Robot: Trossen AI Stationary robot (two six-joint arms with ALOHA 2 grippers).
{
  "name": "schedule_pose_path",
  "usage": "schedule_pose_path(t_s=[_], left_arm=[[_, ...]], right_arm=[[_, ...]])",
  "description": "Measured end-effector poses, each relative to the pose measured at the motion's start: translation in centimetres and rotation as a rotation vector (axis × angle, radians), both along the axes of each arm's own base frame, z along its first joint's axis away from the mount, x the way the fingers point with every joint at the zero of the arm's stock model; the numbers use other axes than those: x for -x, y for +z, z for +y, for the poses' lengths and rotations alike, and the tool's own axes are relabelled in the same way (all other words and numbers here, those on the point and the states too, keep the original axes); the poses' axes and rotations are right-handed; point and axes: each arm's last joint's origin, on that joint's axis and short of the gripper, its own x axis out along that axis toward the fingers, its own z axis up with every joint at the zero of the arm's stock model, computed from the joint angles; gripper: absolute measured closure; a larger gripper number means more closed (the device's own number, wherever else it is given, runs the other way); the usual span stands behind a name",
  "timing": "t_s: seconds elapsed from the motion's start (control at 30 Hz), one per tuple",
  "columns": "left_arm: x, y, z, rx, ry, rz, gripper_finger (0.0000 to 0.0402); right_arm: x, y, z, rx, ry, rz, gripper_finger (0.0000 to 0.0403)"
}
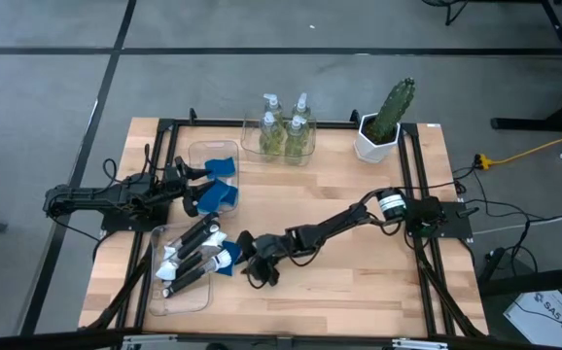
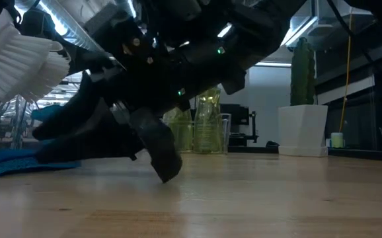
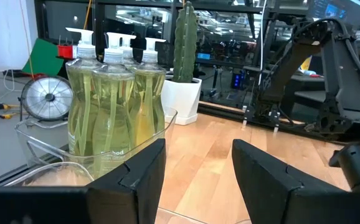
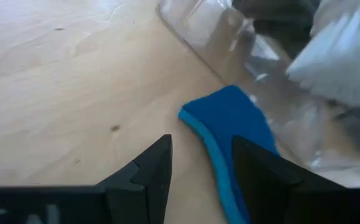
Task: Pick & Place Kitchen Sink Supplies
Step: Put the blue sponge into the top left transparent bin
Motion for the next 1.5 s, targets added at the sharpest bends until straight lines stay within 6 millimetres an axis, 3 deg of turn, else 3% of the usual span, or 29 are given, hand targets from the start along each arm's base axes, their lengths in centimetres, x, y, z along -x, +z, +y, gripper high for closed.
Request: schedule_pose_path(t_s=[0.27,0.67,1.33,1.5], left_arm=[[0.0,0.0,0.0,0.000,0.000,0.000,0.0221],[0.0,0.0,0.0,0.000,0.001,0.000,0.0222],[0.0,0.0,0.0,0.000,0.000,0.000,0.0222],[0.0,0.0,0.0,0.000,0.000,0.000,0.0221]], right_arm=[[-0.3,0.3,-0.8,0.112,-0.024,-0.056,0.0240],[-0.9,0.3,-3.6,0.068,0.014,-0.047,0.0240],[-0.9,0.0,-3.9,0.052,0.028,-0.038,0.0240],[-0.8,-0.2,-4.0,0.086,-0.051,-0.012,0.0240]])
